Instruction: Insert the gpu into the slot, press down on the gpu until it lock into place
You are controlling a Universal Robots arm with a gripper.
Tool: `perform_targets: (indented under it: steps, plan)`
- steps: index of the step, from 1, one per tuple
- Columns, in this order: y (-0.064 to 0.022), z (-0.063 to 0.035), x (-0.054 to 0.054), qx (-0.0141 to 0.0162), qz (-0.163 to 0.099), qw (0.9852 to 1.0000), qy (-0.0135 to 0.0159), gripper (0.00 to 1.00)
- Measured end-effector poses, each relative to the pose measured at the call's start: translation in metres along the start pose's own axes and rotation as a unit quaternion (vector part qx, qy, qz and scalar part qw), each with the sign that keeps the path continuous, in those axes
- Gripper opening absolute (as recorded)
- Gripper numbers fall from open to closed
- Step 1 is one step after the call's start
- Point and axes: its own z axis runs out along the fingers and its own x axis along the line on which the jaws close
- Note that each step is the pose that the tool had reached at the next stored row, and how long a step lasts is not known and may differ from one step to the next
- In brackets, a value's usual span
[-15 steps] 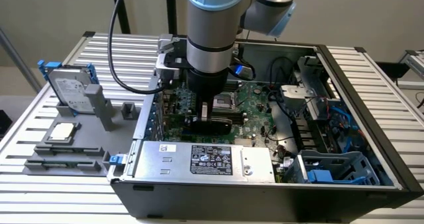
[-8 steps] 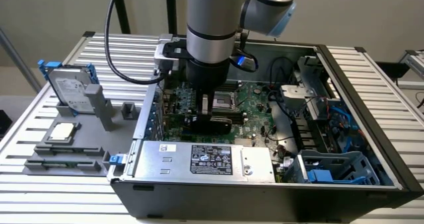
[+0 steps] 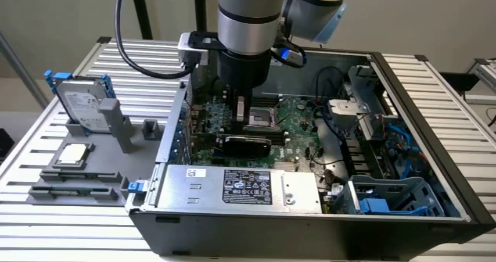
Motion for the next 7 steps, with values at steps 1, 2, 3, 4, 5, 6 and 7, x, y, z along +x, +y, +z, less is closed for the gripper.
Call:
perform_targets:
  steps: [1, 2, 3, 4, 5, 6, 7]
  plan:
    - [0.0, 0.0, 0.0, 0.0, 0.0, 1.0, -0.0002, 0.13]
    - [0.0, 0.0, 0.0, 0.0, 0.0, 1.0, -0.0001, 0.11]
    - [0.0, 0.0, 0.0, 0.0, 0.0, 1.0, -0.0002, 0.11]
    - [0.0, 0.0, 0.0, 0.0, 0.0, 1.0, -0.0001, 0.11]
    - [0.0001, -0.0001, 0.0, 0.0, 0.0, 1.0, -0.0001, 0.11]
    - [0.0, -0.0001, 0.0, 0.0, 0.0, 1.0, -0.0001, 0.11]
    - [0.0, -0.0001, 0.0, 0.0, 0.0, 1.0, -0.0001, 0.11]
